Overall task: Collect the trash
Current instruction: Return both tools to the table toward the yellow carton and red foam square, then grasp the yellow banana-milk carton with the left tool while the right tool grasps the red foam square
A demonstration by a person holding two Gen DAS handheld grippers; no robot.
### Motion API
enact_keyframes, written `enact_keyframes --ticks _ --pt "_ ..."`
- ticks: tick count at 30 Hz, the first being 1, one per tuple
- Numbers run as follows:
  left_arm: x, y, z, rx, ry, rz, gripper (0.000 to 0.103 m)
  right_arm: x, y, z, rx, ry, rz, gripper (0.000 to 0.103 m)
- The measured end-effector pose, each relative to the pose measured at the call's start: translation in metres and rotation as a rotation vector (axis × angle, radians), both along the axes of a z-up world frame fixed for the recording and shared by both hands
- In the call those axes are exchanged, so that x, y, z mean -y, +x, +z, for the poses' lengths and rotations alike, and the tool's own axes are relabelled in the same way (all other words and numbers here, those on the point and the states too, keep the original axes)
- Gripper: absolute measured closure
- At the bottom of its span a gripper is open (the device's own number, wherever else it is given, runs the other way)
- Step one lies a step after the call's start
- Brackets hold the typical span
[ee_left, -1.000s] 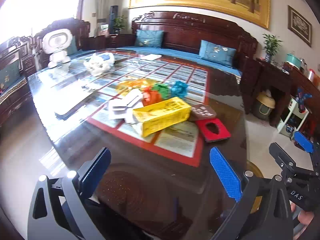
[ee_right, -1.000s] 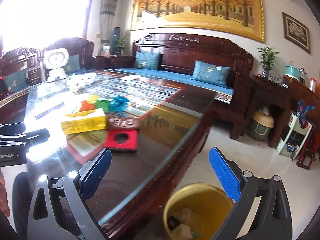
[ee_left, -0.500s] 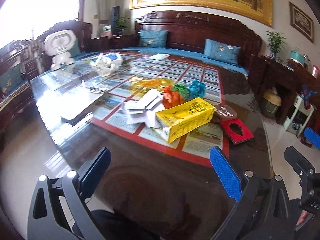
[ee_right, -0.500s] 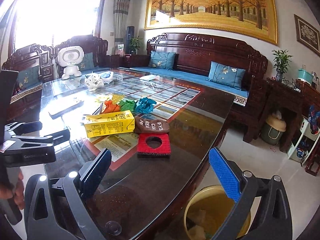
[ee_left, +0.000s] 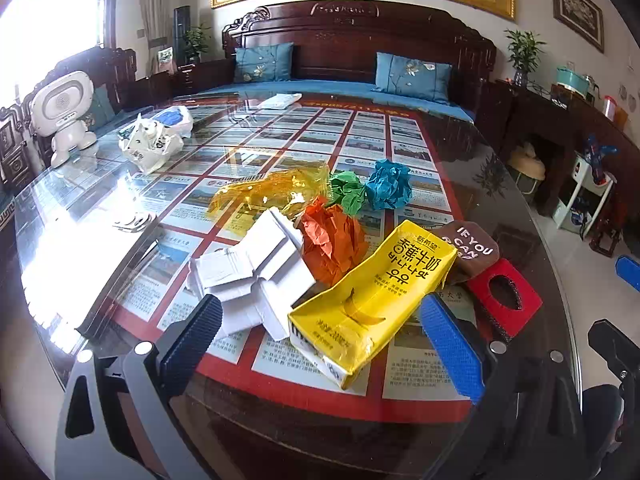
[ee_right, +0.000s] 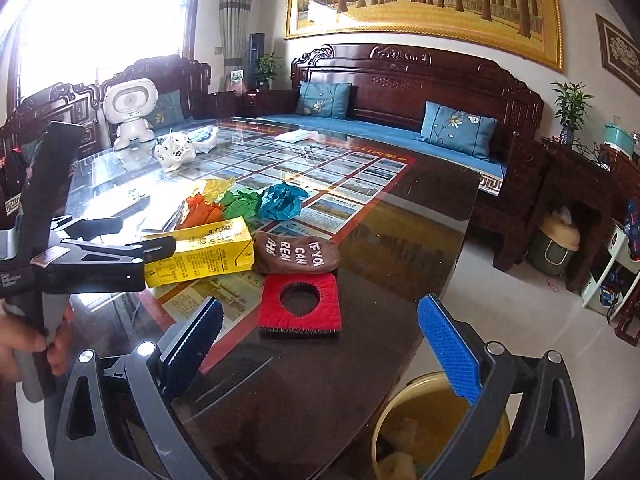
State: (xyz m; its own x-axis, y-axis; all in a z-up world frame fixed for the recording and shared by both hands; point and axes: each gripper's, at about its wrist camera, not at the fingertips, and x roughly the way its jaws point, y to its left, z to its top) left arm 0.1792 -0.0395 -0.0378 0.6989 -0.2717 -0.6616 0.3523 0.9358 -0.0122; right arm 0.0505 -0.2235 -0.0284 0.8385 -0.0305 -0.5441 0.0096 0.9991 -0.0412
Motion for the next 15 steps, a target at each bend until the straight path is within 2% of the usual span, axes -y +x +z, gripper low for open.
enact_keyframes --ticks 7,11,12,14,15 --pt "0.024 0.005 -0.006 -0.032 0.078 -0.147 0.004 0.004 0.012 -0.004 -0.028 0.031 -0.004 0.008" --pt "0.031 -0.003 -0.013 -0.04 0.112 -0.172 0.005 0.008 0.012 -0.005 -0.03 0.045 -0.011 0.008" --pt "0.032 -0.005 -0.015 -0.048 0.116 -0.172 0.009 0.009 0.012 -0.005 -0.034 0.051 -0.012 0.008" --pt "0.032 -0.007 -0.017 -0.071 0.11 -0.174 0.027 0.009 0.012 -0.006 -0.041 0.057 -0.008 0.008" --pt "0.032 -0.008 -0.019 -0.085 0.103 -0.174 0.041 0.007 0.013 -0.007 -0.047 0.054 -0.006 0.008"
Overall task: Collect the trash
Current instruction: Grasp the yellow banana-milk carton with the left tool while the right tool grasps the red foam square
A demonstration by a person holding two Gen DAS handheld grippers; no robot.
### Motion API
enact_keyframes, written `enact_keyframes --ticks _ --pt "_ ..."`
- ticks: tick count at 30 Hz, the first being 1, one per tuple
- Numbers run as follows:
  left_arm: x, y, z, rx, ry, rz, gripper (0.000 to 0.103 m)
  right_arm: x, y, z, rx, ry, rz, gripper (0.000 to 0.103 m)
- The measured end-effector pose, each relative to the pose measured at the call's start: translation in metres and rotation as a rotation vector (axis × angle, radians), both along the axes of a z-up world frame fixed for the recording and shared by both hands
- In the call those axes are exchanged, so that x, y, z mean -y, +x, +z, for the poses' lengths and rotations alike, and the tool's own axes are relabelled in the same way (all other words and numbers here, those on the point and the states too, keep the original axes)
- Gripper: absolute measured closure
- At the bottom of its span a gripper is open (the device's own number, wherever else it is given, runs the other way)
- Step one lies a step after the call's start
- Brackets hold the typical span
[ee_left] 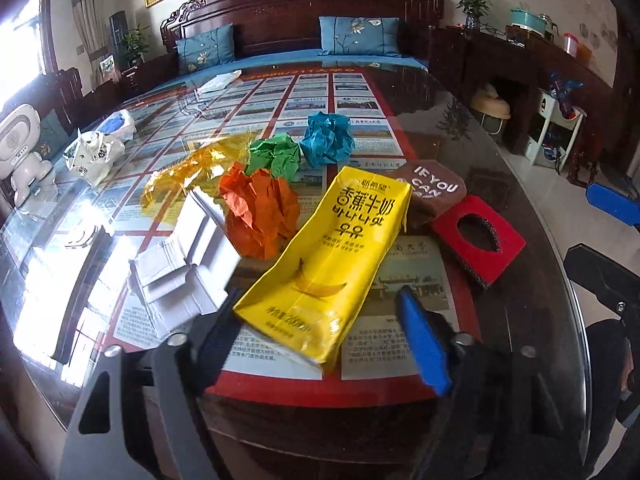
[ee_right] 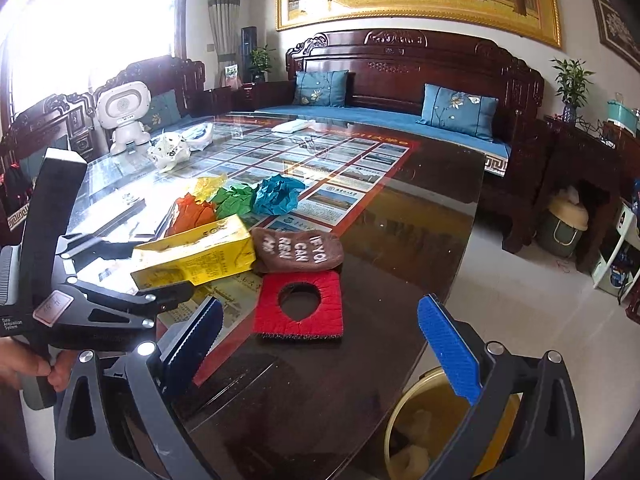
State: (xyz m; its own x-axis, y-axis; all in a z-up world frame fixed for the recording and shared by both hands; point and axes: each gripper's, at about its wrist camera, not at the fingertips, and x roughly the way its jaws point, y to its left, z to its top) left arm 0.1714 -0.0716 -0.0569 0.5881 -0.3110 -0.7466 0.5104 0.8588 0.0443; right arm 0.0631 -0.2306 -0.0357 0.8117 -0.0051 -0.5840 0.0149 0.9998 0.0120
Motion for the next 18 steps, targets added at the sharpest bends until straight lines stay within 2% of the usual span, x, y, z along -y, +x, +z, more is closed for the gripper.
enact_keyframes --ticks 1,5,7,9,10,12,18 --pt "-0.001 0.0 -0.002 -0.018 -0.005 0.0 0.049 -0.001 0.001 -0.002 -0.013 -0.006 0.006 0.008" --pt "-0.002 0.002 -0.005 -0.048 -0.017 0.015 0.048 -0.005 0.008 -0.008 -0.057 -0.027 0.025 0.008" --pt "0.001 0.002 -0.006 -0.05 -0.006 0.013 0.04 -0.005 0.017 -0.011 -0.088 -0.021 0.034 0.008" --pt "0.003 0.001 -0.006 -0.047 0.002 0.004 0.039 -0.002 0.026 -0.014 -0.119 -0.006 0.031 0.008" --pt "0.004 0.001 -0.007 -0.046 0.003 -0.002 0.041 0.0 0.031 -0.017 -0.136 0.001 0.025 0.008" --pt "0.005 0.003 -0.007 -0.053 -0.002 -0.002 0.052 0.001 0.039 -0.021 -0.163 0.032 0.026 0.008" --pt "-0.001 0.005 -0.006 -0.072 -0.05 -0.004 0.055 -0.004 0.052 -0.028 -0.202 0.046 0.015 0.008"
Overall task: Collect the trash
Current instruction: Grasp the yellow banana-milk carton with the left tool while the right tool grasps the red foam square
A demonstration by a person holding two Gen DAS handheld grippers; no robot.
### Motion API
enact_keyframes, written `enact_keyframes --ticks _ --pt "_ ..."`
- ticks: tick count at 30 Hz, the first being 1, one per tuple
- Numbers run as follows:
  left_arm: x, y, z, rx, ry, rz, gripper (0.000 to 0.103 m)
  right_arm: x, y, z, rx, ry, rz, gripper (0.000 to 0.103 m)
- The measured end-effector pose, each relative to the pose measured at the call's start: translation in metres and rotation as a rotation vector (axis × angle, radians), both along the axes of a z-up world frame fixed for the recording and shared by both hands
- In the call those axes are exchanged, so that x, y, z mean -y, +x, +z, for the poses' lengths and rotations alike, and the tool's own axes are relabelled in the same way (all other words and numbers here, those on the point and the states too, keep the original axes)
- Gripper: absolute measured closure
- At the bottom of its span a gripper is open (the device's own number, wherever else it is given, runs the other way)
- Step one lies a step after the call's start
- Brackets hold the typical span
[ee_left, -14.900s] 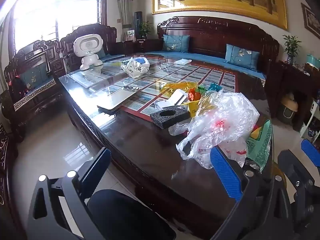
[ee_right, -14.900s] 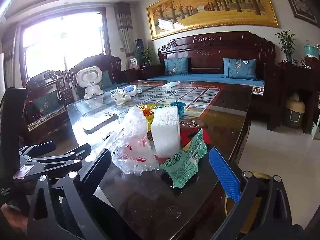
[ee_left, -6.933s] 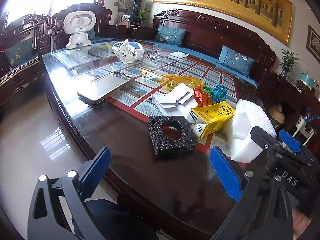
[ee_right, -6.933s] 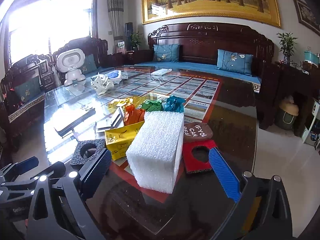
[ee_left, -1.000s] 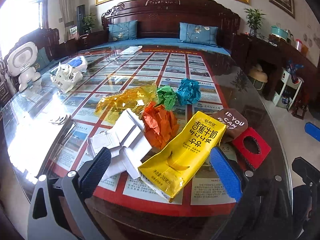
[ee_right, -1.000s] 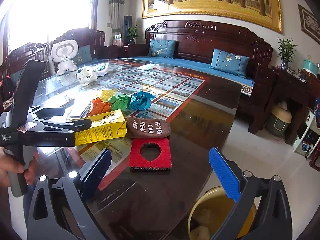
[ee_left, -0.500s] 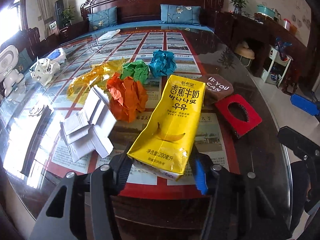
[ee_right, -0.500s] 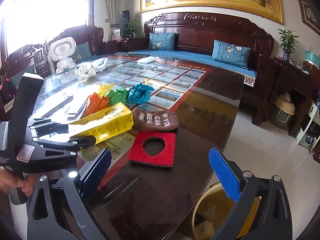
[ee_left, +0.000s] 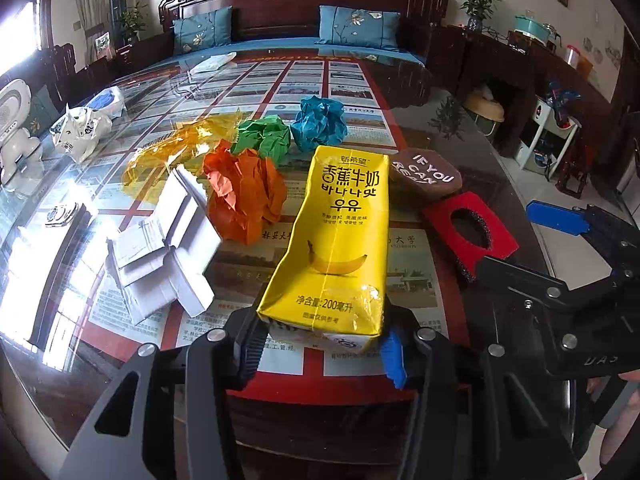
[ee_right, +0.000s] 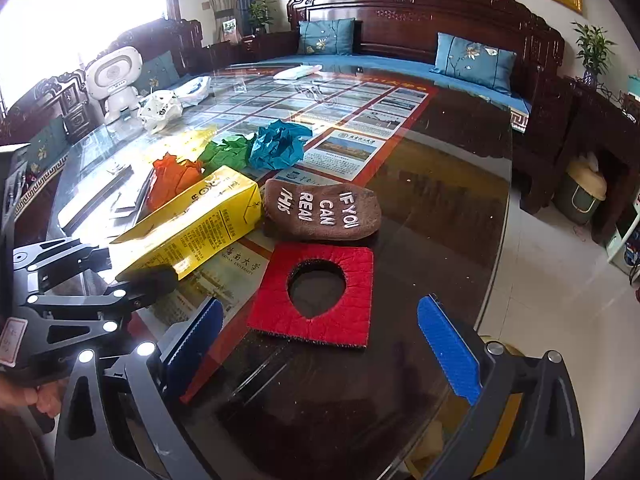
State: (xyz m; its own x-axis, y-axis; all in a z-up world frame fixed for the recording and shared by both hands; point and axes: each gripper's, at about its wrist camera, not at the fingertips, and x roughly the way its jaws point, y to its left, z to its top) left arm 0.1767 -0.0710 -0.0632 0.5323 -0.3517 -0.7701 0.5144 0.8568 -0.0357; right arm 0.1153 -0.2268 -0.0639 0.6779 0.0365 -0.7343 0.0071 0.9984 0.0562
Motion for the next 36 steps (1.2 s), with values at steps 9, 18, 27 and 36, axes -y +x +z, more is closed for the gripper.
enact_keyframes --ticks 9,18,27,36 --pt "-0.003 -0.001 0.001 -0.006 -0.018 0.002 0.056 -0.003 0.013 -0.01 -0.048 -0.007 -0.001 0.037" --pt "-0.009 -0.006 0.006 -0.009 -0.063 -0.001 0.057 -0.002 -0.001 0.003 0.014 0.034 0.058 0.054" --pt "-0.011 -0.014 0.01 -0.004 -0.076 -0.002 0.057 -0.004 -0.003 0.002 0.001 0.017 0.054 0.049" --pt "-0.014 -0.021 0.018 0.002 -0.106 -0.012 0.057 -0.008 0.003 -0.009 -0.03 -0.028 0.077 0.049"
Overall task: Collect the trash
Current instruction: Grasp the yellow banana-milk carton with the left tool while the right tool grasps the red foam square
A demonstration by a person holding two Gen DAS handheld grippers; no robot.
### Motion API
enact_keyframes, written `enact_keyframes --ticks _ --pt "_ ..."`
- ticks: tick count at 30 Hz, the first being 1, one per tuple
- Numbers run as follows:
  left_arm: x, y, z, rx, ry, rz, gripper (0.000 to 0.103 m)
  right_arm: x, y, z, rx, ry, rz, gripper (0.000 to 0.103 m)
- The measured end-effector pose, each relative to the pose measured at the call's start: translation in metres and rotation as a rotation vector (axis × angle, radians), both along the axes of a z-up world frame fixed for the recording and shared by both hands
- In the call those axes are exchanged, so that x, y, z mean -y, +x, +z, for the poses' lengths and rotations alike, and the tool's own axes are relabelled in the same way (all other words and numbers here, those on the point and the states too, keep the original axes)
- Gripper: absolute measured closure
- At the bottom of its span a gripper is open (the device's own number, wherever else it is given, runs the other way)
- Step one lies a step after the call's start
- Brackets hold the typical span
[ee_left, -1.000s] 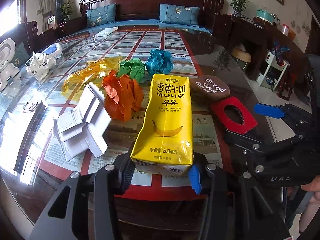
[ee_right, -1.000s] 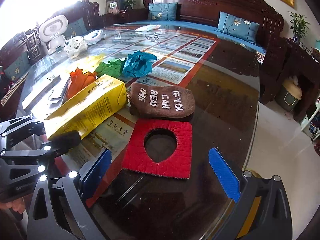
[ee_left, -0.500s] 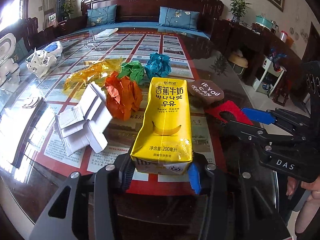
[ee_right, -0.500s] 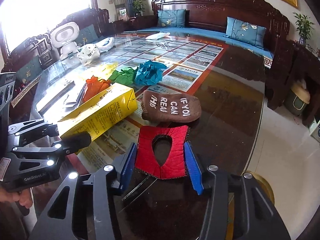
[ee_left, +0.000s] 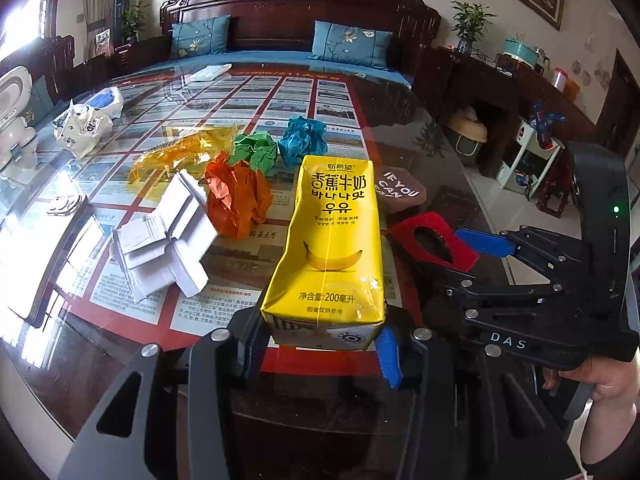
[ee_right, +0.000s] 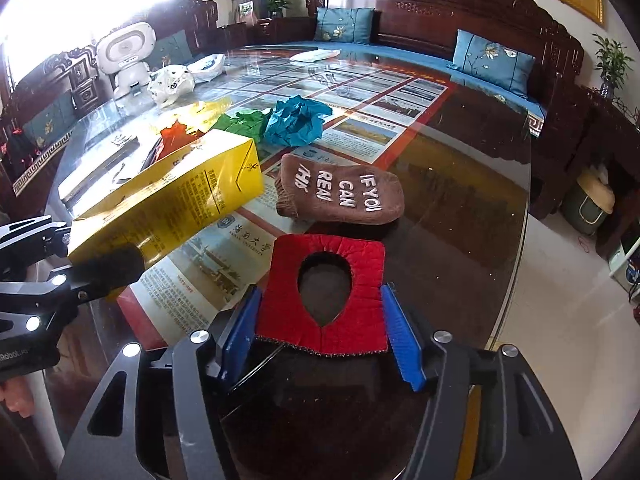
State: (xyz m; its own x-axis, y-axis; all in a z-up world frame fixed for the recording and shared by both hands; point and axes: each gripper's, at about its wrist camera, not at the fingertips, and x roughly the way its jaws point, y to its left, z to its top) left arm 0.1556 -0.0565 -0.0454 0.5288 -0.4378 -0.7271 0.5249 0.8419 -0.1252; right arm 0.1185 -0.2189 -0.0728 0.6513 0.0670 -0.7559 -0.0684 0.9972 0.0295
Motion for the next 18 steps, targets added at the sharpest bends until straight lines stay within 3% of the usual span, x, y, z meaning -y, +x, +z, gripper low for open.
enact_keyframes --ticks 4,11,13,18 --pt "-0.002 -0.004 0.004 -0.001 -0.026 -0.003 0.057 0.002 -0.007 0.0 0.012 0.019 0.01 0.062" --pt "0.006 -0.013 0.013 0.019 -0.037 -0.033 0.057 0.012 -0.027 0.011 0.062 0.094 0.014 0.064" --pt "0.011 -0.015 0.015 0.02 -0.04 -0.044 0.057 0.019 -0.034 0.018 0.081 0.122 0.01 0.078" --pt "0.027 -0.021 0.015 0.018 -0.037 -0.071 0.057 0.024 -0.035 0.017 0.072 0.108 0.001 0.08"
